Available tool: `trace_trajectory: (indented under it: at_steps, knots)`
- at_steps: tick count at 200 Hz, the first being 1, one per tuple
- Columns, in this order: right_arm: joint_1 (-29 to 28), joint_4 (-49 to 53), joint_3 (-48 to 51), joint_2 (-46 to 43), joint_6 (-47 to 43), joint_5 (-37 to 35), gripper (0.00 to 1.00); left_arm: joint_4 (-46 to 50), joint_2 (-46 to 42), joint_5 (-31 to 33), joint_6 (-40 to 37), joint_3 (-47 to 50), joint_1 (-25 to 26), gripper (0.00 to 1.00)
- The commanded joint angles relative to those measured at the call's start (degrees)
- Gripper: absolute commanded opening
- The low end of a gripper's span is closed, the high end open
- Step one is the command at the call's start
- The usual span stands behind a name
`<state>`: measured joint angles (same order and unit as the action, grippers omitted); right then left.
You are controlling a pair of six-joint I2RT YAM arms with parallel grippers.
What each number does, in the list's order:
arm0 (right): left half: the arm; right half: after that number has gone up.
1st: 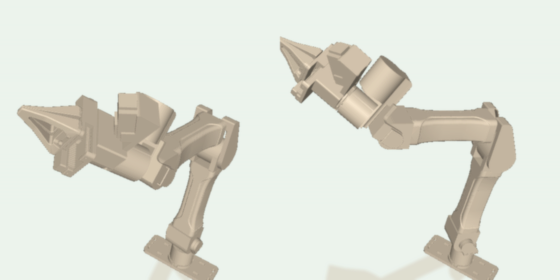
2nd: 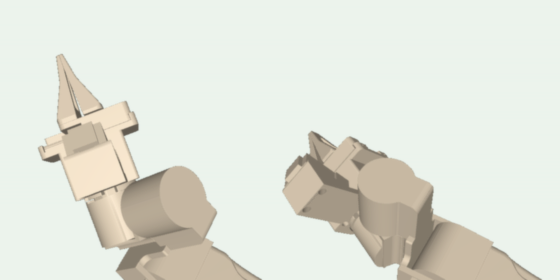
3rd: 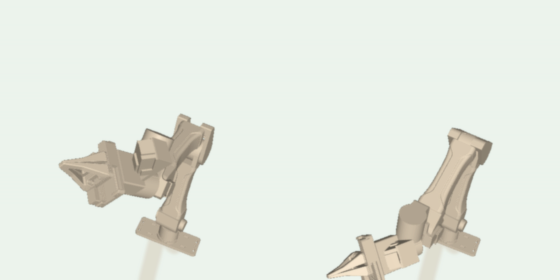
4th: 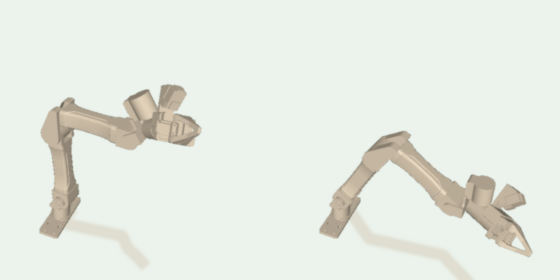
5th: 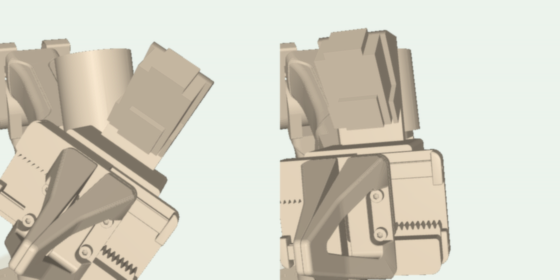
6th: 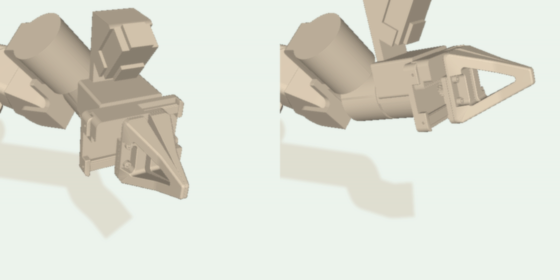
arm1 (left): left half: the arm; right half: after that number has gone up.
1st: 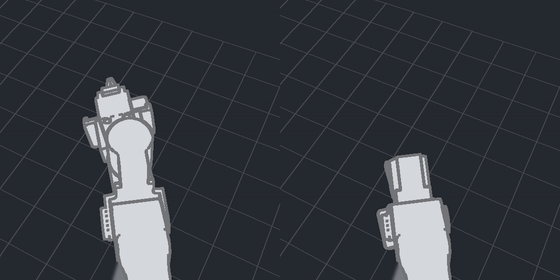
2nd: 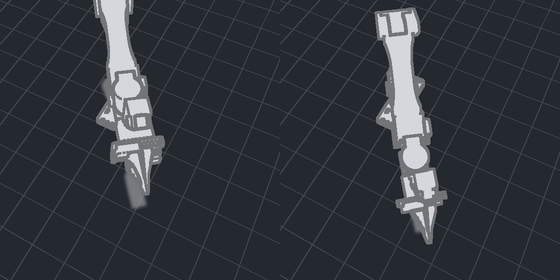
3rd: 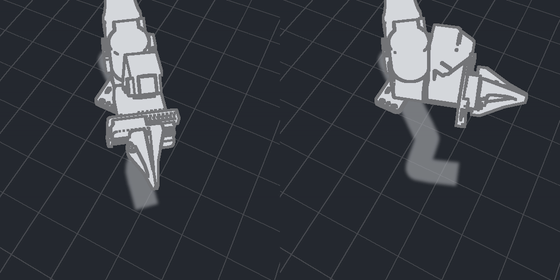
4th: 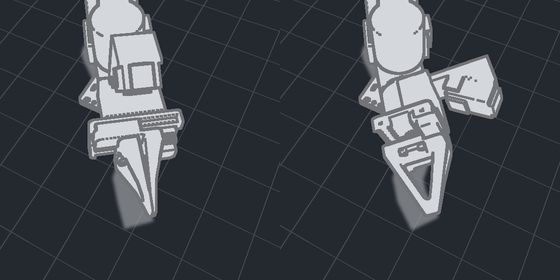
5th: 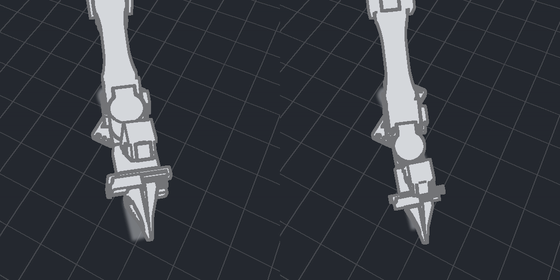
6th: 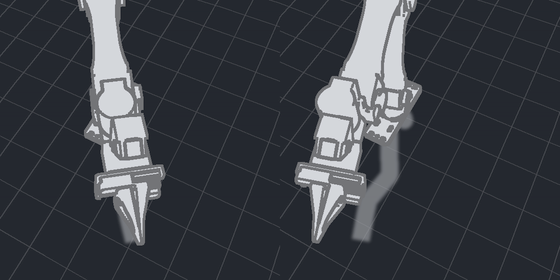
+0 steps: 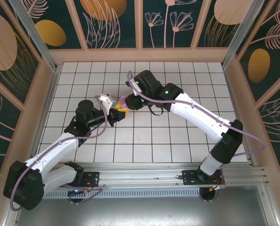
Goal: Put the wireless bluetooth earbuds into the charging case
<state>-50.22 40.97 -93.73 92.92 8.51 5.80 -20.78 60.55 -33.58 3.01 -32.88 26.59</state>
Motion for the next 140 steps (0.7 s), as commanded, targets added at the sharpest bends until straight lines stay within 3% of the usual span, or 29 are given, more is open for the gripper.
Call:
trace_trajectory:
  at_steps: [1, 86, 140]
  knots:
    - [0.94, -1.23, -0.56, -3.02, 1.75, 1.08, 0.32, -1.56, -1.51, 0.05, -1.1, -0.34, 0.17, 0.05]
    - [6.45, -9.81, 5.03, -11.03, 5.22, 6.56, 0.3, -2.34, -1.39, -3.31, 0.82, -2.27, 0.22, 0.05]
    - [9.8, -14.86, 5.47, -10.94, 7.0, 10.45, 0.3, -3.52, -0.2, -6.64, 3.03, -4.44, 0.2, 0.06]
